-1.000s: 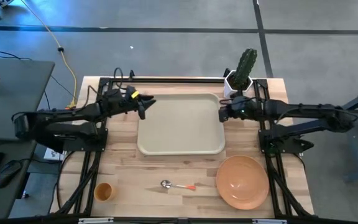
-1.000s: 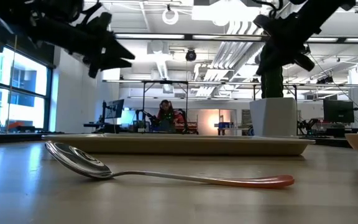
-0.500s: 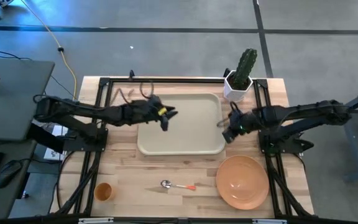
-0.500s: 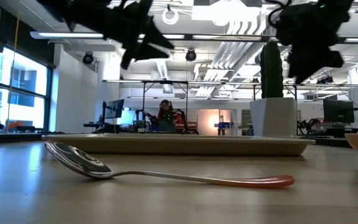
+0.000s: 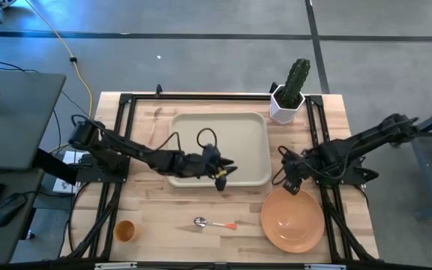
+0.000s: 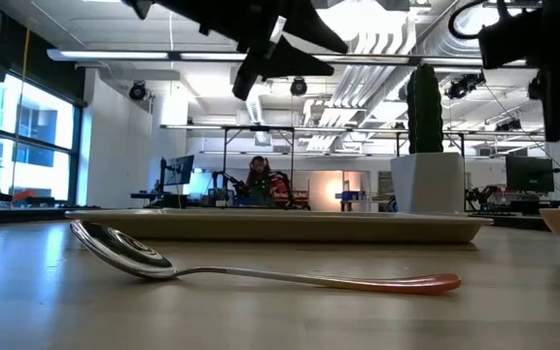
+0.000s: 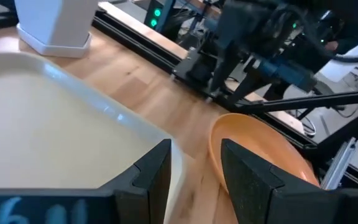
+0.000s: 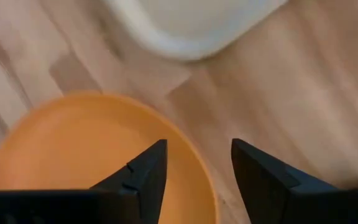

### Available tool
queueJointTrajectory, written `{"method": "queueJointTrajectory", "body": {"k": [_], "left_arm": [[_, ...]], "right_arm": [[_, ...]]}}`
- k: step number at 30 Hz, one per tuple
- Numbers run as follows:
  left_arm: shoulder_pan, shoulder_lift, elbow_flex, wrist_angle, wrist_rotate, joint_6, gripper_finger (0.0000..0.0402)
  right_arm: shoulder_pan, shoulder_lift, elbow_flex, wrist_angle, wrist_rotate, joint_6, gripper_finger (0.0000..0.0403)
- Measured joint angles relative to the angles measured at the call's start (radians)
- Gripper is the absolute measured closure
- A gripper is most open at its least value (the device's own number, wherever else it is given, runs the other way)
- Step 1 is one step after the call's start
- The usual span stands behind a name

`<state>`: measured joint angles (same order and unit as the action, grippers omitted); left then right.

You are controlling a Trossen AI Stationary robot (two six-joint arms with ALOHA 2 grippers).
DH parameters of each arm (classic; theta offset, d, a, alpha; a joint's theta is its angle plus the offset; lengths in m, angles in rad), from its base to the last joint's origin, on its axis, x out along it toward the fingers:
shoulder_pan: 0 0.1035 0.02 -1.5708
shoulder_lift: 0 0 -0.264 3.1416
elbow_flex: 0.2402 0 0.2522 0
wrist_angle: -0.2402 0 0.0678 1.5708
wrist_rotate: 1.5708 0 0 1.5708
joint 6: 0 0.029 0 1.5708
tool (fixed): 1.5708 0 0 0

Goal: Pick and place plate/cup/fork/spoon on tray
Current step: Put the orange plate on the gray tray

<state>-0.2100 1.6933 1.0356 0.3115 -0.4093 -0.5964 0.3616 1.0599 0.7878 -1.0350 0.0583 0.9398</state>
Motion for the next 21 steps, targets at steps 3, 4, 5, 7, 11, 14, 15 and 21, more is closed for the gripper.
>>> {"method": "queueJointTrajectory", "body": {"k": [3,4,5,7,11,14,15,21], "left_arm": [[-0.020,0.019,0.011,-0.003,-0.033,-0.002,0.0271],[-0.027,0.019,0.011,-0.006,-0.052,-0.002,0.0271],[-0.032,0.018,0.011,-0.005,-0.066,-0.002,0.0271],[-0.038,0.013,0.012,-0.013,-0.083,-0.002,0.0271],[-0.038,-0.002,0.013,-0.046,-0.087,0.005,0.0271],[-0.025,-0.019,0.013,-0.082,-0.084,0.050,0.0271],[-0.019,-0.022,0.014,-0.094,-0.083,0.060,0.0271],[0.029,-0.052,0.011,-0.158,-0.024,0.141,0.0271]], "right_arm": [[0.007,0.026,-0.101,0.114,-0.087,-0.022,0.0228],[0.002,0.040,-0.133,0.151,-0.120,-0.029,0.0228],[-0.003,0.056,-0.160,0.180,-0.151,-0.035,0.0228],[-0.011,0.086,-0.194,0.208,-0.192,-0.044,0.0228],[-0.014,0.132,-0.201,0.194,-0.163,-0.066,0.0228],[-0.014,0.158,-0.201,0.191,-0.124,-0.083,0.0228],[-0.016,0.167,-0.201,0.191,-0.116,-0.090,0.0228],[-0.043,0.262,-0.201,0.222,-0.124,-0.155,0.0229]]}}
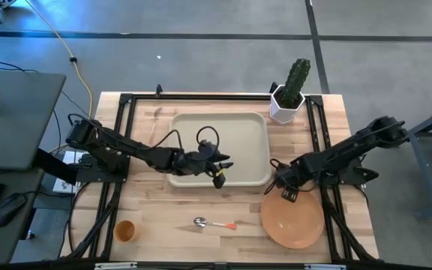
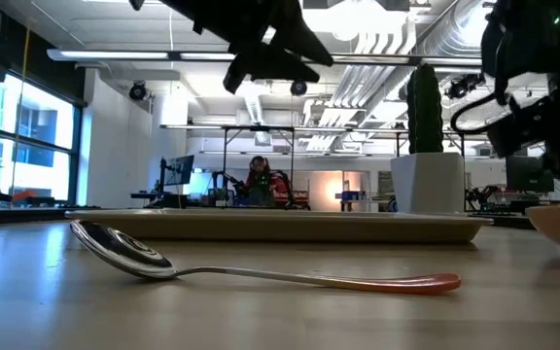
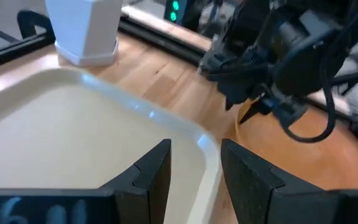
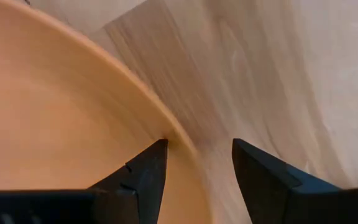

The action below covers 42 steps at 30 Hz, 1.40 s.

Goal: Pick and place plate/cup/fork/spoon on tray
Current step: Put the orange plate on the gray tray

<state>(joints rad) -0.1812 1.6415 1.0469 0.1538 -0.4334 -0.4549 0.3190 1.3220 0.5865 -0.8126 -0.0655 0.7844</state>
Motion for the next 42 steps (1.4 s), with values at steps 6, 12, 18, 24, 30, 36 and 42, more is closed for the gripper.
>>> {"method": "queueJointTrajectory", "body": {"k": [6,12,18,24,30,36,42], "left_arm": [[0.048,-0.029,-0.001,-0.063,0.077,0.039,0.0271],[0.098,-0.079,0.000,-0.152,0.084,0.039,0.0271],[0.143,-0.115,0.000,-0.160,0.178,0.026,0.0271],[0.163,-0.120,0.001,-0.130,0.303,-0.058,0.0271],[0.165,-0.108,0.000,-0.044,0.325,-0.071,0.0268],[0.208,-0.092,-0.001,-0.028,0.349,-0.110,0.0235],[0.254,-0.076,0.024,-0.041,0.429,-0.090,0.0193]], "right_arm": [[-0.020,0.059,0.004,0.043,-0.048,0.016,0.0272],[-0.032,0.010,0.003,0.074,-0.056,0.098,0.0372],[-0.031,-0.125,0.000,0.055,-0.013,0.261,0.0390],[-0.031,-0.308,0.000,0.045,0.025,0.399,0.0399],[-0.038,-0.393,0.000,0.044,0.163,0.454,0.0401],[-0.066,-0.385,0.000,0.074,0.280,0.420,0.0402],[-0.122,-0.384,0.033,0.136,0.363,0.327,0.0402]]}}
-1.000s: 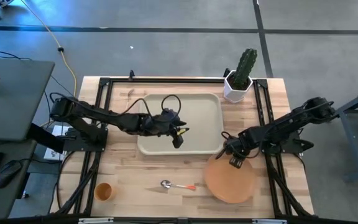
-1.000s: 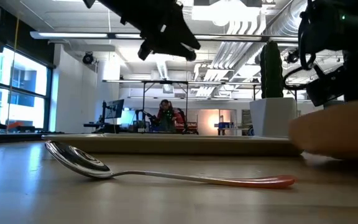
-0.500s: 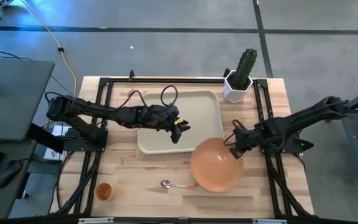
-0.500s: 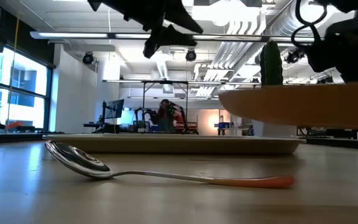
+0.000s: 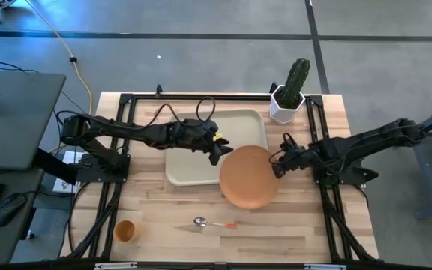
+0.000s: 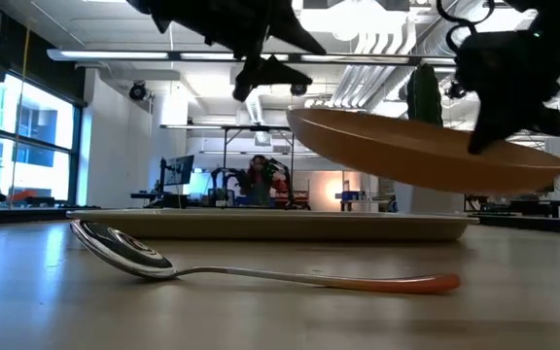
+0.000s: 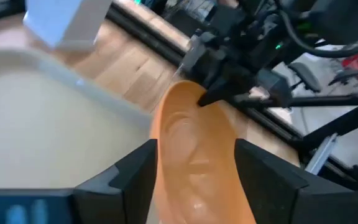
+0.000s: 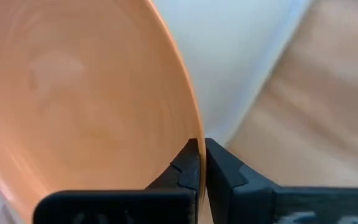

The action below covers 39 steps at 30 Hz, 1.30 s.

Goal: Pick and place plate/cup/fork/spoon on tray
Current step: Put the orange plate on the gray tray

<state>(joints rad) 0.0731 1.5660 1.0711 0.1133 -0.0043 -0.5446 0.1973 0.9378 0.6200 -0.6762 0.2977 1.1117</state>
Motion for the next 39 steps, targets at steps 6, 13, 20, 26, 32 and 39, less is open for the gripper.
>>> {"method": "queueJointTrajectory", "body": {"k": [6,13,20,26,32,39], "left_arm": [[0.043,0.033,0.088,-0.094,0.030,0.074,0.0190],[0.095,0.073,0.168,-0.289,-0.004,0.114,0.0230],[0.129,0.071,0.213,-0.332,0.004,0.193,0.0333],[0.209,0.068,0.221,-0.389,0.114,0.187,0.0380],[0.319,0.070,0.216,-0.522,0.119,0.246,0.0383],[0.413,0.149,0.181,-0.496,0.107,0.330,0.0383]], "right_arm": [[-0.090,0.038,0.118,-0.016,0.087,-0.168,0.0402],[-0.165,0.112,0.230,-0.015,0.088,-0.332,0.0403],[-0.210,0.131,0.293,-0.022,0.092,-0.412,0.0403],[-0.262,0.131,0.314,0.015,0.024,-0.462,0.0372],[-0.265,0.128,0.374,0.024,0.091,-0.510,0.0288],[-0.269,0.128,0.395,-0.035,0.177,-0.468,0.0222]]}}
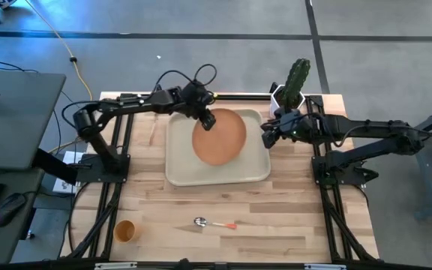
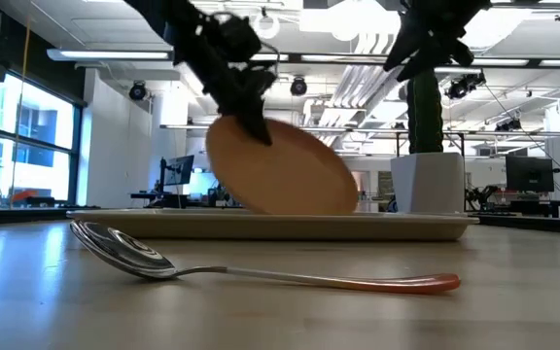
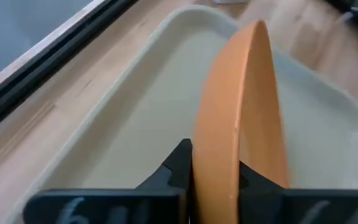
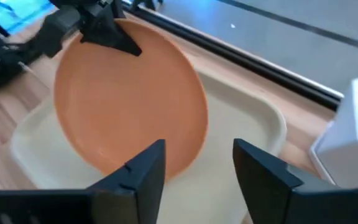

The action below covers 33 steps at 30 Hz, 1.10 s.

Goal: Pick and place plate/cup/fork/spoon on tray
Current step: Put the orange plate on the gray tray, then put the orange fork on the gray tray to the right of the orange plate

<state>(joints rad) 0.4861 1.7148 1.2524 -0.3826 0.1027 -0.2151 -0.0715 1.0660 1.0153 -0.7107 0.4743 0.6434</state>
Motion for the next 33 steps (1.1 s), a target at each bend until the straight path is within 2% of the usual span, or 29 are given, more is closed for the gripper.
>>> {"method": "queueJointTrajectory", "body": {"k": [10,21,27,30,33], "left_arm": [[0.012,0.164,-0.041,0.027,0.045,-0.023,0.0350],[-0.001,0.184,-0.045,0.000,-0.113,0.018,0.0259],[-0.004,0.114,-0.044,-0.089,-0.106,-0.020,0.0227],[-0.009,0.033,-0.044,-0.111,-0.117,-0.043,0.0223],[-0.031,-0.071,-0.043,-0.122,-0.177,-0.063,0.0225]], "right_arm": [[0.015,0.000,0.000,-0.168,-0.004,0.116,0.0213],[0.021,0.000,0.000,-0.261,-0.034,0.116,0.0213],[0.021,0.001,0.000,-0.297,-0.082,0.079,0.0213],[0.021,-0.003,-0.029,-0.303,-0.114,0.029,0.0213],[0.020,-0.021,-0.106,-0.282,-0.174,0.006,0.0213]]}}
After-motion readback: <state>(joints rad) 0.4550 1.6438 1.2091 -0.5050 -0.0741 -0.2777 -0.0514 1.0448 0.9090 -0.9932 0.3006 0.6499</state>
